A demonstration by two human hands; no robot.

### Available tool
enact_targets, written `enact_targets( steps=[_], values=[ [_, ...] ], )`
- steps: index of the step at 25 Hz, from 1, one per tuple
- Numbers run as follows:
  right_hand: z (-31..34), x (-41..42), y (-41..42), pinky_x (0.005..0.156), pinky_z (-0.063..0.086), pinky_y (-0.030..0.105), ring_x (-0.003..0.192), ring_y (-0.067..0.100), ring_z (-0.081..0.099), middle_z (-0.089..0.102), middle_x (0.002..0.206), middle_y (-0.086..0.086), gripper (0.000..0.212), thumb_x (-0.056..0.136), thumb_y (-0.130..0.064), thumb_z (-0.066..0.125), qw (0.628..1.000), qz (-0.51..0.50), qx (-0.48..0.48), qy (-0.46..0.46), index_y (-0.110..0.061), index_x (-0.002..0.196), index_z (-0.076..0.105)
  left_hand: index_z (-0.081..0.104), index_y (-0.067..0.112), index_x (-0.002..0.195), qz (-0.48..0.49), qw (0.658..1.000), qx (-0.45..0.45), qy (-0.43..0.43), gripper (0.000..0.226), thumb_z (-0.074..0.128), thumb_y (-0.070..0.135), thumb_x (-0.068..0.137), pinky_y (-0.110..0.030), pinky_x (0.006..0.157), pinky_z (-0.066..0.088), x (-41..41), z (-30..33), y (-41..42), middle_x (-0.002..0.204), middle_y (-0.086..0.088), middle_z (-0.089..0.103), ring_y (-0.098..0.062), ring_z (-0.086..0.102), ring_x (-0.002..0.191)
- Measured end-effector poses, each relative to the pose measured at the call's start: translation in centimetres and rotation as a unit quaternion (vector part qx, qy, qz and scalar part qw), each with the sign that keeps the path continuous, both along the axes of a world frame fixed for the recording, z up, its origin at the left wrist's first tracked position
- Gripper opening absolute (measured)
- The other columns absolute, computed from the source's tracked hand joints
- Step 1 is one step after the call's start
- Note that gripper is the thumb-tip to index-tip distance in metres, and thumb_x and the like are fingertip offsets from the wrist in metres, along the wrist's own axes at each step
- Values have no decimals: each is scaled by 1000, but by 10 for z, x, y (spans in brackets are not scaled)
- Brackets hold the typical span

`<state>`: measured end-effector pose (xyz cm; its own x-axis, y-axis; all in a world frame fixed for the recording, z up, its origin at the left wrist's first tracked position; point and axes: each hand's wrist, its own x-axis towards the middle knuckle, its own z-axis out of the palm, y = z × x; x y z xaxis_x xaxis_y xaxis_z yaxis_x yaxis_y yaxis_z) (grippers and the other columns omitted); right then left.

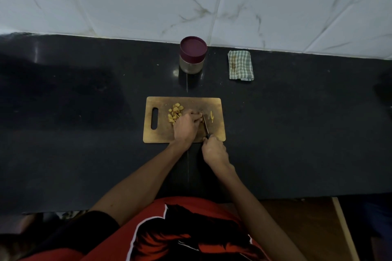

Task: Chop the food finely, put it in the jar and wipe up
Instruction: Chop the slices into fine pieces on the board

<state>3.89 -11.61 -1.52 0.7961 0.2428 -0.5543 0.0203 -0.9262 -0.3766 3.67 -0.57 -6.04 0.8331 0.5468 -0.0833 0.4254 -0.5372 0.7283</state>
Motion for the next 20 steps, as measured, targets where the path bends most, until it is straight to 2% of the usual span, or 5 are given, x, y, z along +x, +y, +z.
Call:
enact_targets(
  steps=[5, 10, 14, 20],
  values=[
    [0, 0, 2, 79, 39, 36, 112, 32, 57, 59, 123, 15, 32, 105, -28, 38, 1000, -6, -1, 7, -7, 123, 53, 69, 14, 109, -8, 1000, 0, -4, 22, 60, 21, 91, -33, 82, 51, -1, 3, 0, 112, 1, 63, -14, 61, 97],
    [4, 0, 2, 80, 37, 36, 116, 32, 56, 58, 127, 14, 32, 105, -27, 37, 1000, -10, -1, 13, -8, 126, 53, 69, 15, 108, 6, 1000, 9, -7, 22, 61, 23, 90, -27, 77, 49, -1, 2, -1, 109, 0, 62, -13, 60, 95],
    [7, 3, 8, 82, 40, 37, 115, 32, 56, 59, 126, 14, 33, 104, -27, 38, 1000, -19, -1, 15, -8, 127, 54, 70, 15, 107, 3, 1000, 15, -9, 21, 62, 22, 89, -27, 78, 50, -2, 3, -1, 110, 1, 62, -13, 60, 95],
    [5, 11, 14, 76, 40, 36, 110, 29, 58, 60, 122, 13, 33, 105, -27, 37, 1000, -2, -3, 3, -7, 126, 54, 69, 15, 109, 11, 1000, 14, 0, 21, 62, 20, 89, -30, 80, 52, -1, 4, -3, 111, 2, 64, -12, 62, 96]
  ],
)
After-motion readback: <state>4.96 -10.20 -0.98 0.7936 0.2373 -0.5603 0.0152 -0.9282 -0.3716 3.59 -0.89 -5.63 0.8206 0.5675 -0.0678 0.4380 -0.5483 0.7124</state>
